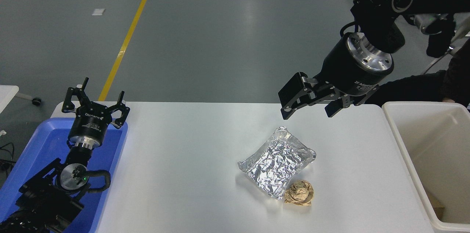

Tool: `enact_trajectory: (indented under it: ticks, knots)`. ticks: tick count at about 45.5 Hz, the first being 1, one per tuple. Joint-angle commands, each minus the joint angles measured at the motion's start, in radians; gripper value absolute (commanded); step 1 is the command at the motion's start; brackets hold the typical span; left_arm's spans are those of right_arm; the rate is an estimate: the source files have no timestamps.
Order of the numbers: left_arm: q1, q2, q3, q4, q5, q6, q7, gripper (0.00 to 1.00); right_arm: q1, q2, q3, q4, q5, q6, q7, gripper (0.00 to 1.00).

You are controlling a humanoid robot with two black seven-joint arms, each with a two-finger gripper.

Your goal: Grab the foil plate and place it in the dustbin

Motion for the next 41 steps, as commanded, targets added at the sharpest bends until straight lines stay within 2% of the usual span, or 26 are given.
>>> enact_trajectory:
  ticks: [1,11,20,28,41]
  knots:
    - [0.003,-0.001,-0.005,0.000,0.000,0.000,-0.003,1.00,0.000,0.011,-0.010,-0.003,0.001,0.001,-0.011,1.00]
    - [0.003,-0.002,-0.008,0.000,0.000,0.000,-0.002,1.00,-0.079,0.005,-0.010,-0.023,-0.003,0.001,-0.009,1.00]
    - [0.003,-0.002,-0.008,0.000,0.000,0.000,-0.002,1.00,-0.266,0.028,0.002,-0.116,-0.015,-0.111,-0.009,1.00]
    - [0.003,-0.002,-0.008,0.000,0.000,0.000,-0.002,1.00,-0.477,0.069,0.037,-0.273,-0.032,-0.191,-0.008,1.00]
    - [0.003,-0.002,-0.008,0.000,0.000,0.000,-0.002,1.00,-0.801,0.146,0.114,-0.589,-0.134,-0.260,-0.003,1.00]
